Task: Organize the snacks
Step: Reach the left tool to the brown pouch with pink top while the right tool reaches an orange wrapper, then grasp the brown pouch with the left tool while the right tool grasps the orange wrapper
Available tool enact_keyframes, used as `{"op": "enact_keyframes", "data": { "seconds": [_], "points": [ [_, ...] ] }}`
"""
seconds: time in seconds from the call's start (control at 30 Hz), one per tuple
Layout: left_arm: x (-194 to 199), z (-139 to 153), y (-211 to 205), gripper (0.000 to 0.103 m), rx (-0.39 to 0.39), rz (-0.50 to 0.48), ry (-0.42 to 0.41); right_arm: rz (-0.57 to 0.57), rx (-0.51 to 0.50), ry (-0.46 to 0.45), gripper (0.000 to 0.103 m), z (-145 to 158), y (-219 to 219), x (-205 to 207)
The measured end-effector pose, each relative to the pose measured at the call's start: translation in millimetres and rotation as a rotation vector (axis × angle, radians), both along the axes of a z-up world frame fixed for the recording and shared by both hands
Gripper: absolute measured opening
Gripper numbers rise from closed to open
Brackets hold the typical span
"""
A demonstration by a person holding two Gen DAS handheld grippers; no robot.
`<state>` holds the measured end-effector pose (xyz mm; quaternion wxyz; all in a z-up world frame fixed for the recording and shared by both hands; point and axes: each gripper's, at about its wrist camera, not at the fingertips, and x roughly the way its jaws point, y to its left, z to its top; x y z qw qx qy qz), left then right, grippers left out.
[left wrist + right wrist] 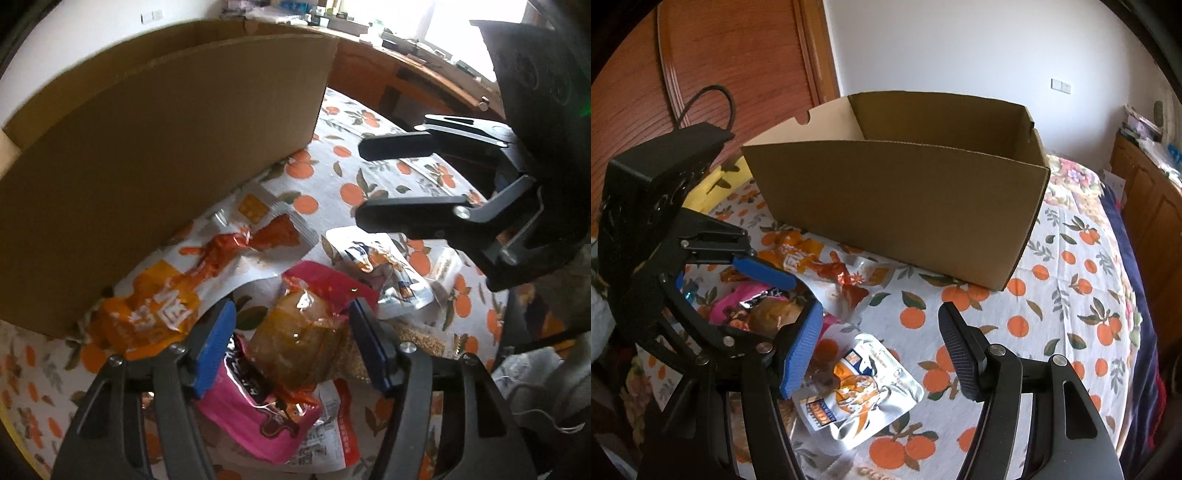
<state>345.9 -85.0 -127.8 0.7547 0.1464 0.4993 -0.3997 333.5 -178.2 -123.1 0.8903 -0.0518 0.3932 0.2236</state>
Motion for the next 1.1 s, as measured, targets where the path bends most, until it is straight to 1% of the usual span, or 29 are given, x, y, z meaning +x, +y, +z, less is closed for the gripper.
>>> {"op": "enact_keyframes", "data": {
  "seconds": [0.1,0.13,0.2,0.23,0.3,0.33,0.47,0.53,0.57,0.6,0.63,0.73,0.8,0.87,0.93,1.03,1.1],
  "points": [
    [-2,-1,4,0.064,-0.017,-0.013,0.001,0.001,-0.012,0.006,0.067,-4,1,6],
    [-3,2,6,0.064,-0.025,-0.016,-0.012,0.000,-0.012,0.010,0.067,-4,1,7],
    [-7,5,10,0.064,-0.034,-0.033,-0.012,-0.004,-0.013,0.013,0.067,-6,1,9],
    [-10,4,9,0.067,-0.032,-0.057,-0.009,-0.005,-0.013,0.014,0.067,-7,1,10],
    [-14,-1,6,0.068,0.009,-0.083,-0.015,-0.007,-0.014,0.016,0.067,-8,1,10],
    [-16,-4,4,0.070,0.033,-0.090,-0.032,-0.008,-0.014,0.018,0.067,-8,1,10],
    [-13,-4,11,0.070,0.009,-0.063,-0.011,-0.005,-0.019,0.017,0.067,-7,3,8],
    [-11,-6,11,0.067,-0.008,-0.048,0.002,-0.001,-0.024,0.013,0.067,-5,5,7],
    [-10,-5,13,0.059,-0.018,-0.035,0.006,-0.001,-0.024,0.011,0.067,-5,5,6],
    [-10,-4,16,0.053,-0.025,-0.017,0.007,0.000,-0.025,0.010,0.067,-4,5,6],
    [-9,-3,19,0.038,-0.018,0.008,-0.005,-0.001,-0.026,0.009,0.067,-3,5,5],
    [-11,-4,24,0.036,-0.023,0.041,-0.010,-0.006,-0.027,0.006,0.067,-3,3,3],
    [-15,-4,26,0.036,-0.007,0.054,-0.032,-0.010,-0.025,0.008,0.067,-3,3,2],
    [-19,-4,26,0.036,-0.009,0.068,-0.037,-0.011,-0.023,0.010,0.067,-3,3,1],
    [-24,-2,28,0.036,-0.012,0.081,-0.060,-0.010,-0.022,0.012,0.067,-4,4,0],
    [-33,6,31,0.036,-0.033,0.111,-0.097,0.003,-0.020,0.012,0.067,-4,6,1],
    [-36,13,35,0.036,-0.067,0.139,-0.118,0.026,-0.021,0.011,0.067,-3,11,3]
  ]
}}
